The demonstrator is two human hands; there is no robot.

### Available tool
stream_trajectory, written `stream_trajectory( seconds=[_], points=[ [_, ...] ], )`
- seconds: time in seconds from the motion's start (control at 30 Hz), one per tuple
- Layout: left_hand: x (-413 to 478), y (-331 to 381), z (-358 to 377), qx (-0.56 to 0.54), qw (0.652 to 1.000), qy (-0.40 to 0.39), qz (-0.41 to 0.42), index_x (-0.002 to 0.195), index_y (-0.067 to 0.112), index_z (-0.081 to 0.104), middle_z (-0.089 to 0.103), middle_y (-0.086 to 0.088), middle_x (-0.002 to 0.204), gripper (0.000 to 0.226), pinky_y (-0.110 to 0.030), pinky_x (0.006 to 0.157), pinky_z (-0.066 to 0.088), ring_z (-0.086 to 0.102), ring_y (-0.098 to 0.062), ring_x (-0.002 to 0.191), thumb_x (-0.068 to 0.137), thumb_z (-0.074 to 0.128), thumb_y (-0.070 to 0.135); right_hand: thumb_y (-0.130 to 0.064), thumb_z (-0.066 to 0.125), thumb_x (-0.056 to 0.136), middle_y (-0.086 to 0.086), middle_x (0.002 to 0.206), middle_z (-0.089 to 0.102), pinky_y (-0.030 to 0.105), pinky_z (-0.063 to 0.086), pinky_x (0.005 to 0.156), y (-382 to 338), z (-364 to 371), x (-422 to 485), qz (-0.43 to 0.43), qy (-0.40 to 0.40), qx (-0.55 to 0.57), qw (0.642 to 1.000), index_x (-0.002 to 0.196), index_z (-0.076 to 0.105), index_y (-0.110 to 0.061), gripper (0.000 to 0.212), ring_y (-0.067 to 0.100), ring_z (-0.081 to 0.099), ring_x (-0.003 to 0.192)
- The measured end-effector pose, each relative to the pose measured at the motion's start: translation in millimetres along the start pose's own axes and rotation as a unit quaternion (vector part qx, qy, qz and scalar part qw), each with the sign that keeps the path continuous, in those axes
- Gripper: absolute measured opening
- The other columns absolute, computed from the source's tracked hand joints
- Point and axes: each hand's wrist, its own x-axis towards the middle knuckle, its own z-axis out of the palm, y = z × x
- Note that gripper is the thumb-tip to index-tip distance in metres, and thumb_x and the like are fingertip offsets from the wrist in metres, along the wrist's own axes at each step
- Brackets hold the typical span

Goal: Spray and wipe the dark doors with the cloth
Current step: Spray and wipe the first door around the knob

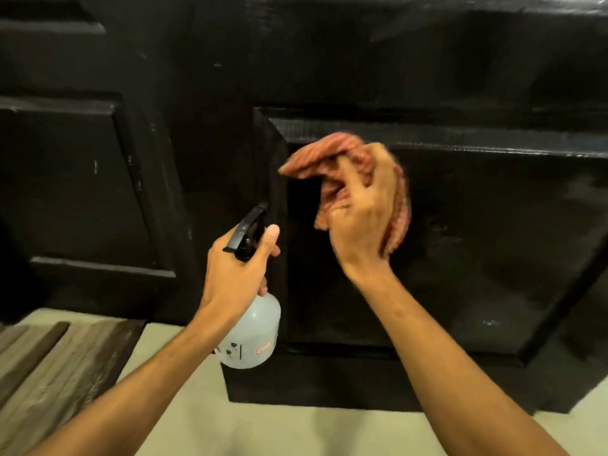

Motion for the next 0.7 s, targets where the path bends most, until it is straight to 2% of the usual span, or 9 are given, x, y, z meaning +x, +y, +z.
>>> stream_trajectory(
  seconds=[0.07, 0.23, 0.3, 0.4, 0.47, 0.53, 0.57, 0.63, 0.7],
  points=[
    [2.9, -4.8, -15.9, 0.015, 1.0, 0.013, 0.003, 0.099, 0.013, 0.067, 0.072, -0.009, 0.084, 0.025, -0.028, 0.044, 0.046, 0.05, -0.019, 0.04, 0.098, 0.064, 0.037, 0.004, 0.049, 0.088, 0.026, 0.142, 0.052, 0.037, 0.046, 0.093, -12.8, 6.7, 4.1, 0.035, 0.021, -0.029, 0.999, 0.121, 0.07, -0.005, 0.04, 0.042, 0.056, 0.112],
    [-5.7, -20.2, -32.9, 0.03, 0.999, 0.04, -0.009, 0.103, 0.012, 0.069, 0.073, -0.008, 0.087, 0.025, -0.024, 0.042, 0.045, 0.05, -0.014, 0.039, 0.098, 0.065, 0.036, -0.014, 0.063, 0.083, 0.014, 0.147, 0.045, 0.038, 0.051, 0.058, -29.1, 25.7, -66.2, -0.274, -0.203, -0.063, 0.938, 0.119, 0.07, -0.015, 0.037, 0.03, 0.054, 0.091],
    [-8.4, -19.4, -24.1, 0.017, 1.0, 0.022, -0.014, 0.107, 0.015, 0.068, 0.074, -0.006, 0.089, 0.023, -0.024, 0.042, 0.046, 0.05, -0.014, 0.039, 0.098, 0.064, 0.036, -0.012, 0.059, 0.082, 0.019, 0.144, 0.051, 0.038, 0.054, 0.067, -0.7, 10.7, -50.3, -0.208, -0.147, -0.058, 0.965, 0.12, 0.072, -0.014, 0.04, 0.037, 0.059, 0.1],
    [-13.1, -28.1, -11.9, 0.02, 1.0, 0.004, -0.017, 0.107, 0.017, 0.066, 0.074, -0.005, 0.089, 0.021, -0.026, 0.044, 0.048, 0.051, -0.014, 0.04, 0.098, 0.064, 0.036, 0.004, 0.056, 0.09, 0.029, 0.14, 0.052, 0.042, 0.048, 0.094, 26.7, -0.1, -46.7, 0.026, 0.016, -0.044, 0.999, 0.123, 0.07, -0.004, 0.037, 0.042, 0.05, 0.118],
    [-20.4, -37.7, -5.1, 0.033, 0.999, -0.001, -0.023, 0.103, 0.02, 0.067, 0.074, -0.005, 0.089, 0.018, -0.028, 0.044, 0.048, 0.051, -0.015, 0.04, 0.098, 0.064, 0.037, 0.004, 0.057, 0.088, 0.026, 0.14, 0.046, 0.047, 0.054, 0.084, 25.0, 7.4, -89.7, -0.035, -0.02, -0.06, 0.997, 0.12, 0.065, -0.003, 0.034, 0.04, 0.048, 0.111],
    [-24.8, -42.9, 4.4, 0.034, 0.999, 0.004, -0.032, 0.099, 0.018, 0.068, 0.074, -0.005, 0.088, 0.019, -0.028, 0.044, 0.047, 0.05, -0.016, 0.04, 0.098, 0.065, 0.037, 0.003, 0.056, 0.085, 0.019, 0.14, 0.042, 0.044, 0.058, 0.068, 31.1, 0.7, -128.3, -0.17, -0.151, -0.045, 0.973, 0.117, 0.069, -0.008, 0.036, 0.035, 0.049, 0.101],
    [-24.6, -42.5, 11.5, 0.031, 0.999, 0.004, -0.036, 0.099, 0.016, 0.068, 0.075, -0.005, 0.088, 0.02, -0.028, 0.044, 0.047, 0.05, -0.016, 0.039, 0.098, 0.065, 0.036, 0.002, 0.055, 0.084, 0.02, 0.141, 0.042, 0.042, 0.056, 0.078, 44.9, -6.8, -130.2, -0.186, -0.177, -0.037, 0.966, 0.118, 0.072, -0.008, 0.038, 0.035, 0.05, 0.105],
    [-21.1, -39.3, 30.9, 0.024, 0.999, -0.017, -0.036, 0.1, 0.013, 0.069, 0.074, -0.004, 0.088, 0.024, -0.029, 0.045, 0.048, 0.05, -0.016, 0.039, 0.098, 0.065, 0.036, 0.004, 0.054, 0.085, 0.028, 0.14, 0.045, 0.041, 0.041, 0.108, 82.5, -29.2, -111.1, -0.07, -0.071, -0.037, 0.994, 0.123, 0.07, -0.002, 0.041, 0.04, 0.046, 0.123],
    [-19.1, -38.6, 49.7, 0.016, 0.999, -0.042, -0.028, 0.103, 0.011, 0.068, 0.073, -0.004, 0.087, 0.026, -0.028, 0.046, 0.048, 0.05, -0.014, 0.04, 0.099, 0.064, 0.036, 0.009, 0.053, 0.088, 0.032, 0.138, 0.048, 0.04, 0.033, 0.117, 117.9, -53.4, -85.0, 0.121, 0.078, -0.065, 0.988, 0.129, 0.066, 0.003, 0.043, 0.041, 0.043, 0.132]
  ],
)
